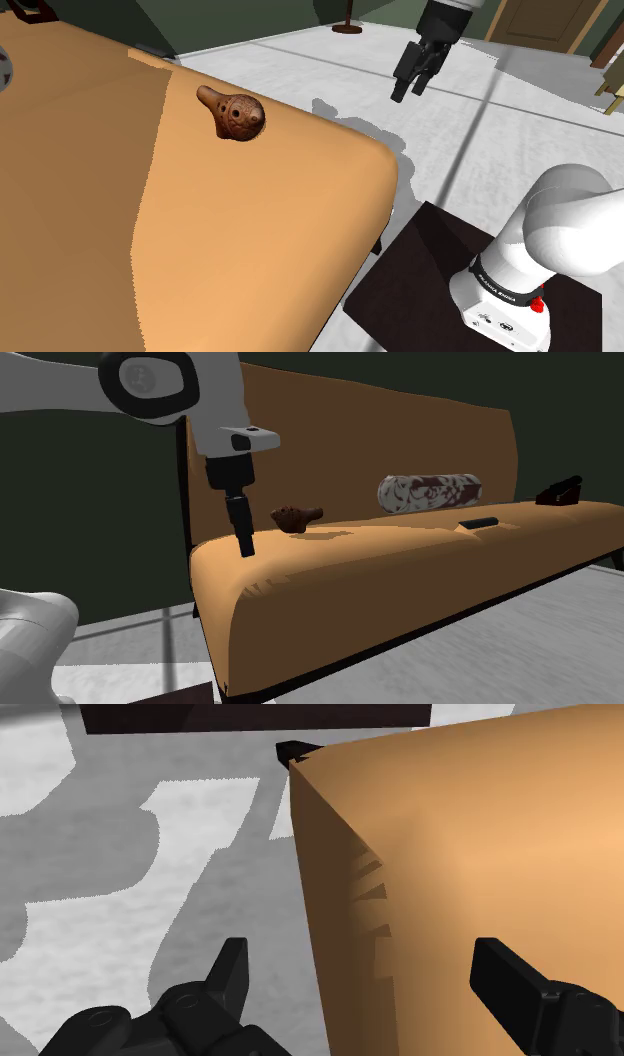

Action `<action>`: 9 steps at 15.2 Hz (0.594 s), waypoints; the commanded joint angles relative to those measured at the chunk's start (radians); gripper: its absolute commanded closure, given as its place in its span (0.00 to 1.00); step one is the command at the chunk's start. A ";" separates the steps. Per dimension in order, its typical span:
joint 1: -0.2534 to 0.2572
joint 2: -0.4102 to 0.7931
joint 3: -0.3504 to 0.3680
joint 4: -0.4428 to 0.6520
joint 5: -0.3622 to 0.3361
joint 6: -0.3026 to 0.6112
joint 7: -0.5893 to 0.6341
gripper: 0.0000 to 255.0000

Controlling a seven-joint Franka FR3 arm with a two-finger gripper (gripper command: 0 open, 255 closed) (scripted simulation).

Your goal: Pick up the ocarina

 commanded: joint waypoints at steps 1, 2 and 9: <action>0.000 0.000 0.000 0.000 0.000 0.000 0.000 0.00; 0.006 0.031 0.020 0.025 0.006 0.004 0.019 0.00; 0.031 0.264 0.155 0.235 0.015 0.011 0.150 0.00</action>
